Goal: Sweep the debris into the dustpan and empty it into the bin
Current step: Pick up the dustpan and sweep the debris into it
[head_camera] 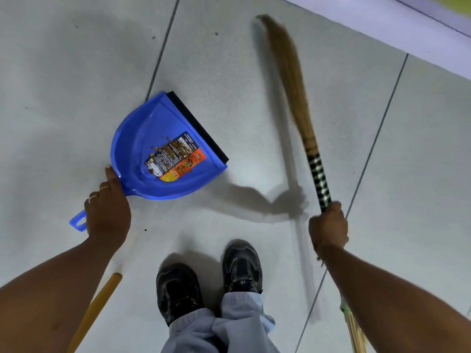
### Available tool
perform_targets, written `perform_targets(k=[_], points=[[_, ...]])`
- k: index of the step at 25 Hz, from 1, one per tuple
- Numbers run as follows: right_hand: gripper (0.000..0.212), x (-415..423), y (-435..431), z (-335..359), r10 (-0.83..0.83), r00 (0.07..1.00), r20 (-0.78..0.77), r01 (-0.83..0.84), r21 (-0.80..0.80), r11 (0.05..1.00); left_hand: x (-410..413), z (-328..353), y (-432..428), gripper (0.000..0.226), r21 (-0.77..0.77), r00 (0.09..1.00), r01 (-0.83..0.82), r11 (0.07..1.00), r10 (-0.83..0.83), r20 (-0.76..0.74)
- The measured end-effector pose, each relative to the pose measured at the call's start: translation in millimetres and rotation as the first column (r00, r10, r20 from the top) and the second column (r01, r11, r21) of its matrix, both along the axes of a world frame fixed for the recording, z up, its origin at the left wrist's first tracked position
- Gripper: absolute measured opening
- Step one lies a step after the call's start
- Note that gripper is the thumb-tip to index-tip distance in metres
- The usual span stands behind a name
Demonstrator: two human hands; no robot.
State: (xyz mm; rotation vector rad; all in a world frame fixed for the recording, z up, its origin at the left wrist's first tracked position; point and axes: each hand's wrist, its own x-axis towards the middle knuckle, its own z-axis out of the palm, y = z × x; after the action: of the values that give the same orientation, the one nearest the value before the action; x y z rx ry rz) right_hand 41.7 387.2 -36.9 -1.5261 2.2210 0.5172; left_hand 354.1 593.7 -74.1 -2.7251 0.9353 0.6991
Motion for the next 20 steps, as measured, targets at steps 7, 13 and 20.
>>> perform_targets(k=[7,13,20], points=[[0.031,74,-92,-30,0.203,0.977,-0.057,-0.203,0.012,0.979,32,-17,-23,0.068,-0.075,0.997,-0.071,0.995,0.072,0.003],[0.03,18,-55,-13,0.421,0.89,-0.175,-0.409,0.099,0.907,46,-13,-47,0.066,-0.088,0.996,-0.083,0.993,0.081,-0.022],[0.028,-58,27,55,0.22,0.964,-0.149,-0.199,0.139,0.97,3,31,-41,0.063,-0.09,0.973,-0.194,0.977,0.18,-0.141]])
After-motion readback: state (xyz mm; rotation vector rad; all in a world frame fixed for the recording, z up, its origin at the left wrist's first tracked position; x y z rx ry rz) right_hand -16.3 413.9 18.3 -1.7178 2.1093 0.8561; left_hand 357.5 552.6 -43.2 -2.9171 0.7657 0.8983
